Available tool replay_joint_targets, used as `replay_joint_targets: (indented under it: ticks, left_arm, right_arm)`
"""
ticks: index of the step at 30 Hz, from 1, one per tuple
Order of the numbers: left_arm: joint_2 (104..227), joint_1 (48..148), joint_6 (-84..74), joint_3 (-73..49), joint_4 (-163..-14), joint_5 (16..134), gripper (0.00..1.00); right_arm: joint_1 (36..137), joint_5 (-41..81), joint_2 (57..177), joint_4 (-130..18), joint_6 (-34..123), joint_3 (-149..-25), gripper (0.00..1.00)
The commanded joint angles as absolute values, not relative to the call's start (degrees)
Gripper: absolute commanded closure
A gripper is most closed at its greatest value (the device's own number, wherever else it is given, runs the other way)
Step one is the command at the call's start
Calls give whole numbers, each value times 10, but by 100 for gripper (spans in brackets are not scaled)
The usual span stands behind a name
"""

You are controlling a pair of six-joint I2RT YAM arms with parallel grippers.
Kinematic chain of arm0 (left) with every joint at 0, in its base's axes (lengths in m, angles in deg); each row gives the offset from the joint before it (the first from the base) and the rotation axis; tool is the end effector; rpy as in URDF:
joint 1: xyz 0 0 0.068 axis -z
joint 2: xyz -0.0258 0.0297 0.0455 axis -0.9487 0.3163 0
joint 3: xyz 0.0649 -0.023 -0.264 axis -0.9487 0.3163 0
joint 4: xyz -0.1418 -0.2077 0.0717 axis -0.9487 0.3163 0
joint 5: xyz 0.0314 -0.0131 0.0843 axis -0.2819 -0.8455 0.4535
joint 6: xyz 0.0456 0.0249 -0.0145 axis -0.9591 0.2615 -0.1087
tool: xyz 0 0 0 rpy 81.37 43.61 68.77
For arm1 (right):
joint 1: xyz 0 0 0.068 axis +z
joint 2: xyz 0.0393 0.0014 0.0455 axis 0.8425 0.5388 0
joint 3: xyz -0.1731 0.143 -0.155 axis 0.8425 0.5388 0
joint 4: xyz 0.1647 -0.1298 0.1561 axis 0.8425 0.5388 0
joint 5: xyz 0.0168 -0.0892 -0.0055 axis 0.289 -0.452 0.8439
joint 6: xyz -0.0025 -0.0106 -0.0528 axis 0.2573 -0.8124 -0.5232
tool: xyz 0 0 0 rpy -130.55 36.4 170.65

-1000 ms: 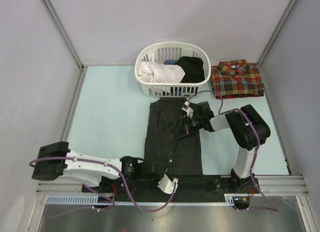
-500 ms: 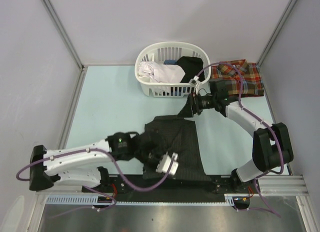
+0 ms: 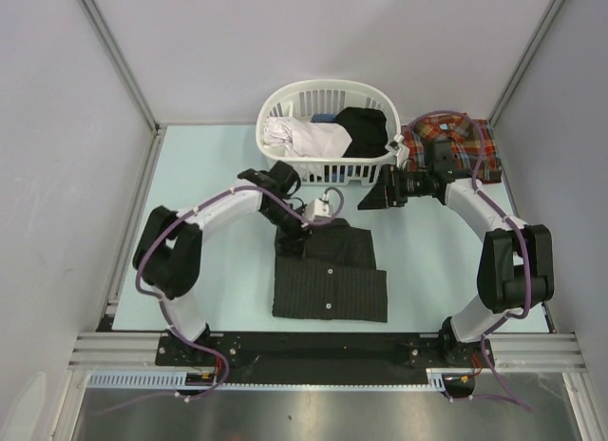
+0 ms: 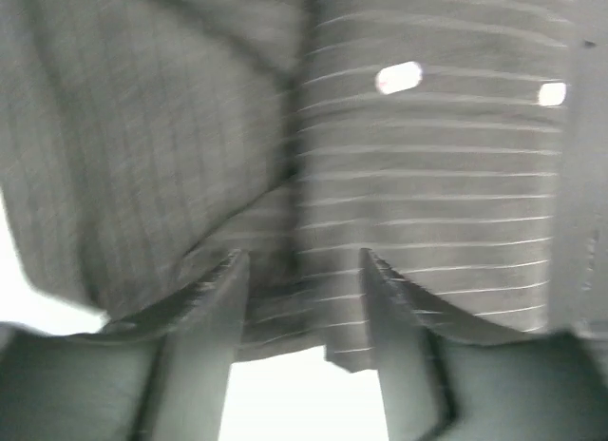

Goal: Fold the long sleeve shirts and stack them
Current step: Fold the shirt

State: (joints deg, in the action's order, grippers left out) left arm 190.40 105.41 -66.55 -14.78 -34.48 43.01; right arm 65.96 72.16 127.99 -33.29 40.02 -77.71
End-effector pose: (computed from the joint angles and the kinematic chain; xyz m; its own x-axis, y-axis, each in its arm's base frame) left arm 0.2666 -0.2065 0.2208 -0.1153 0.7815 -0.6131 0.9671 -0.0526 -0.2490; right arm 0.3277 0.0803 0.2548 -0.7743 -0.0972 -0.6253 -0.6006 0.4241 0.6778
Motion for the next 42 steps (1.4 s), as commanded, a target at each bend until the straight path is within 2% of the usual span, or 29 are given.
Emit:
replay_joint_targets:
  ticks: [1,5,10,16,20,27,30,33,34,36,37,40,42]
  left_arm:
    - [1930,981,-680,-212,-325,355,36]
    - [1884,925,-544,-187,-357,293,34]
    - [1817,924,-458,-45,-444,304,34]
    - [1841,924,-432,-23,-470,325,32]
    - [1850,926,-436,-19,-468,333,32]
    - [1857,948,-425,4,-488,341,32]
    - [1855,952,-423,15,-492,351,31]
    - [1849,953,-430,24,-489,365,34]
    - [1846,953,-431,27,-491,369,36]
    - [1839,953,-430,37,-492,371,42]
    - [1836,953,-428,42,-495,372,44]
    - [1817,952,-423,54,-497,374,56]
    - [1798,952,-425,62,-497,381,63]
  right_arm:
    - [650,724,1262,-266,346,-767,18]
    - [650,704,1241,-210,270,-723,22]
    - [650,664,1231,-167,201,-671,27]
    - [660,649,1262,-139,144,-678,31]
    - [667,606,1296,-33,20,-717,36]
    - [682,565,1300,-64,-12,-685,32]
    - [691,563,1301,-74,-12,-669,34]
    - [701,573,1290,-85,-7,-647,45]
    - [711,565,1283,-97,-5,-641,54]
    - [720,564,1275,-105,4,-632,64]
    - [723,563,1267,-110,8,-632,73]
    - [730,564,1253,-104,16,-638,90]
    - [730,562,1246,-99,17,-644,97]
